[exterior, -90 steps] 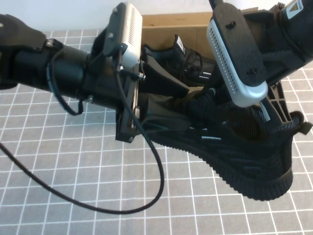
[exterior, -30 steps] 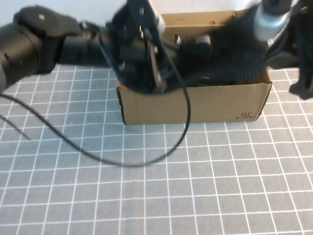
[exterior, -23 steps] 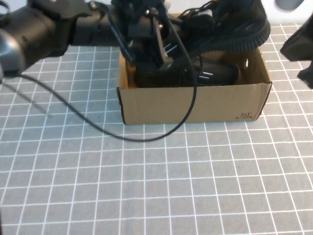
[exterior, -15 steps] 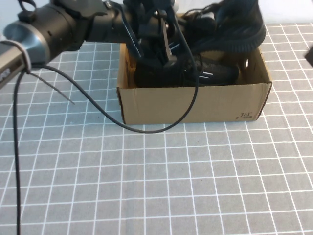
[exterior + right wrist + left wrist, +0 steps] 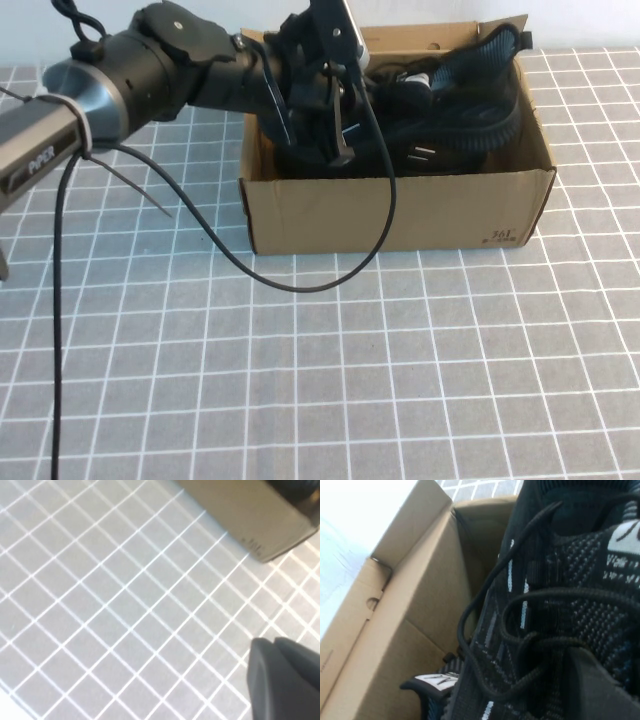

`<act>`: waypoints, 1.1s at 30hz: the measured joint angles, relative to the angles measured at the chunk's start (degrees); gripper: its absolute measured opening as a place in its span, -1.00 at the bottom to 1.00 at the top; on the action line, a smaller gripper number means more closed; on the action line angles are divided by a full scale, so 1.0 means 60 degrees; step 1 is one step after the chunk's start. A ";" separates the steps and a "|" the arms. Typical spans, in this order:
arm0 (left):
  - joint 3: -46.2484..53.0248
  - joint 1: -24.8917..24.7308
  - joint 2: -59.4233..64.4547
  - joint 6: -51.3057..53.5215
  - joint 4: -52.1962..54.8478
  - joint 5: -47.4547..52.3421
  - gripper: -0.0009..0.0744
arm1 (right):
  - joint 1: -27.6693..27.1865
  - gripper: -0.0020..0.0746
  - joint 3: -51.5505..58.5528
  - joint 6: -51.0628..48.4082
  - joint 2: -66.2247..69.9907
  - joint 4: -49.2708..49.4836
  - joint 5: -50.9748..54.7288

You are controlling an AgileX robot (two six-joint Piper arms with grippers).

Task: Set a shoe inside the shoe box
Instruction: Place the shoe in the shoe box

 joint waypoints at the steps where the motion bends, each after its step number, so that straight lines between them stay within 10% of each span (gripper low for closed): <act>1: 0.0000 0.0000 0.0022 0.0000 0.0000 0.0000 -0.90 | 0.0000 -0.99 0.0184 0.0000 -0.0144 0.0000 -0.0017; 33: -0.0014 0.0000 0.0642 0.0513 0.0124 0.0792 -0.90 | 0.0000 -0.99 0.0903 -0.0018 -0.0624 -0.0030 -0.0455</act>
